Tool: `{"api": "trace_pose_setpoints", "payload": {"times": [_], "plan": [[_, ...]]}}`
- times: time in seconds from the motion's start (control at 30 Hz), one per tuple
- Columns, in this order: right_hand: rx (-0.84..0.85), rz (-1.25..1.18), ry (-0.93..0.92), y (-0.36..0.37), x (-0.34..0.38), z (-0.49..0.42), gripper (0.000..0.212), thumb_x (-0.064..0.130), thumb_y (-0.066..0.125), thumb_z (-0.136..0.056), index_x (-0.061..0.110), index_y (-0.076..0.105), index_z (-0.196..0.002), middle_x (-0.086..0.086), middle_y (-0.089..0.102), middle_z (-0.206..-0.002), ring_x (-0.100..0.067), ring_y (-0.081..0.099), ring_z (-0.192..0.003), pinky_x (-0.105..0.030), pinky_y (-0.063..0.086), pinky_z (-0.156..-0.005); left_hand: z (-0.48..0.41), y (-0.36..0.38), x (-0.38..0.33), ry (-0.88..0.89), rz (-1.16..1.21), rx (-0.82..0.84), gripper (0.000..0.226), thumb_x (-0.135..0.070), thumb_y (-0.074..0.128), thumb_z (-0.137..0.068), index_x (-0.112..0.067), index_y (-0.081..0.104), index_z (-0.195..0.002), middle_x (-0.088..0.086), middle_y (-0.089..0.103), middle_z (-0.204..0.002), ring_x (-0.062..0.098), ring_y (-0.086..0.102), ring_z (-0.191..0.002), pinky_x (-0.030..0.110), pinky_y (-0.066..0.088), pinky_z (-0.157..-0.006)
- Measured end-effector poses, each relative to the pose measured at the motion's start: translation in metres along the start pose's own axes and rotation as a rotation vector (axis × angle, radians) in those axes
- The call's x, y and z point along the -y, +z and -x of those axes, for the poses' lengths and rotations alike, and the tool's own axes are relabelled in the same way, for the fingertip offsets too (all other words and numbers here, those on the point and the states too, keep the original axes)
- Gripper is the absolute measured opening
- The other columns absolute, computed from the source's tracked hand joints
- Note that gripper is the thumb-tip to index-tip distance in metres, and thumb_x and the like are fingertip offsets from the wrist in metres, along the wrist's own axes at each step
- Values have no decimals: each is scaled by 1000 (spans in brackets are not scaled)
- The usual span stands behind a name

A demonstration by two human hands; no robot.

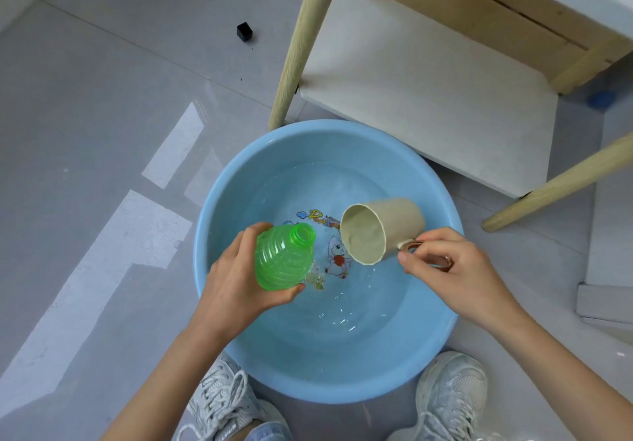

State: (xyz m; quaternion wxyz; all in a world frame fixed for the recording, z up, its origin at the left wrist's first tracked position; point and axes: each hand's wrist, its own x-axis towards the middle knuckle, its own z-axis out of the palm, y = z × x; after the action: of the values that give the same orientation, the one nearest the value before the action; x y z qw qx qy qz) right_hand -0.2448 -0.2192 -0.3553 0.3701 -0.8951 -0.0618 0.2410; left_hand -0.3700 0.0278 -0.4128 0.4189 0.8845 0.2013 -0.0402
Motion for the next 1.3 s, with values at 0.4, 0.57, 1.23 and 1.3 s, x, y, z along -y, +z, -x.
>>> {"api": "trace_pose_setpoints", "payload": {"times": [0.4, 0.57, 1.23, 1.3], "plan": [[32, -240, 22, -13, 21, 14, 21, 29, 72, -76, 22, 73, -56, 3, 65, -92, -2, 61, -79, -7, 42, -69, -2, 3, -7, 23, -32, 11, 83, -69, 65, -48, -41, 34, -120, -16, 54, -119, 15, 54, -105, 29, 43, -79], [76, -319, -10, -17, 32, 17, 52, 75, 72, -50, 24, 74, -60, 7, 69, -92, -11, 65, -92, -26, 47, -86, -2, 6, -9, 48, -54, 11, 87, -50, 85, -54, -29, 42, -126, -13, 54, -122, 14, 52, -108, 26, 39, -79], [65, -268, -178, -17, 52, 23, 32, 47, 76, -75, 18, 72, -62, 2, 62, -96, -2, 63, -91, -9, 46, -71, -3, 8, -19, 78, 8, 3, 88, -46, 87, -54, -26, 42, -127, -13, 52, -122, 9, 50, -104, 26, 40, -80], [40, -223, -207, -18, 50, 23, 33, 54, 70, -71, 23, 71, -63, 9, 61, -95, -6, 62, -97, -10, 45, -72, -3, 8, -19, 87, 11, 1, 88, -44, 87, -54, -26, 42, -126, -13, 53, -122, 8, 49, -103, 24, 38, -79]]}}
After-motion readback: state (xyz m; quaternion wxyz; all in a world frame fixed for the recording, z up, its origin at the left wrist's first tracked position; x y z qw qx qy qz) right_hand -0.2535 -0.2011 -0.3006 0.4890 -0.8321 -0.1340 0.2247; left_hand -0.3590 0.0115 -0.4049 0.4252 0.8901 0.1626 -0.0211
